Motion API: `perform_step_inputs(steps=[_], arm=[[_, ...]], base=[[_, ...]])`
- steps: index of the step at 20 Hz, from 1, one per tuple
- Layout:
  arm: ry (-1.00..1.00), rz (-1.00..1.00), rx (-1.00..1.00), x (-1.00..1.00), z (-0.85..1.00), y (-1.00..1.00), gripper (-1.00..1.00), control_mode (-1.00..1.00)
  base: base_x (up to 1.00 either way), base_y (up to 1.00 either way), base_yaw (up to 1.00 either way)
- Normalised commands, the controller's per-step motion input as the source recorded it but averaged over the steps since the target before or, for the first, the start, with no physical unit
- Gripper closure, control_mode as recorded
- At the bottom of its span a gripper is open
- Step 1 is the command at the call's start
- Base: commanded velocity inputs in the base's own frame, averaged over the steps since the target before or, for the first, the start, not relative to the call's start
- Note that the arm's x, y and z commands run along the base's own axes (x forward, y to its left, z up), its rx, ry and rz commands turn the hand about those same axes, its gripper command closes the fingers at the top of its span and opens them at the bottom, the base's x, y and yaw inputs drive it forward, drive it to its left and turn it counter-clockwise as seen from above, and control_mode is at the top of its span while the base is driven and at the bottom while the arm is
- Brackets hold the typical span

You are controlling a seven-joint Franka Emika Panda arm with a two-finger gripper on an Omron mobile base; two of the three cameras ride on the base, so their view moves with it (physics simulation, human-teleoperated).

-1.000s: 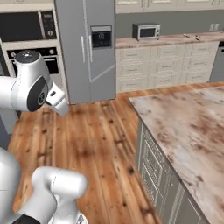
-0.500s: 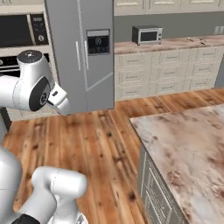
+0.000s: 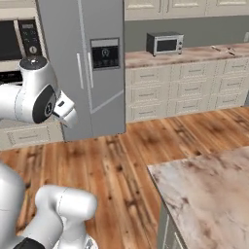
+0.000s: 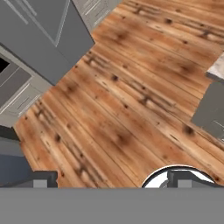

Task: Organize the utensils by type. Pick up the wooden spoons from the counter and place them in the open cabinet. Then pick up the metallic utensils from the counter and place them in the open drawer.

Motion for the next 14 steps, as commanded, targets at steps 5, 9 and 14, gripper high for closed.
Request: perform_step_inputs(steps=[5,9,14], arm=[[0.00,0.00,0.00,0.00,0.00,0.00,-1.00,1.00],[0.00,0.00,0.00,0.00,0.00,0.00,-1.00,1.00],[0.00,0.00,0.00,0.00,0.00,0.00,-1.00,1.00]], base=[[1.00,0.10,-0.15],[1.00,0.04,-0.16],[0.92,0.00,-0.25]])
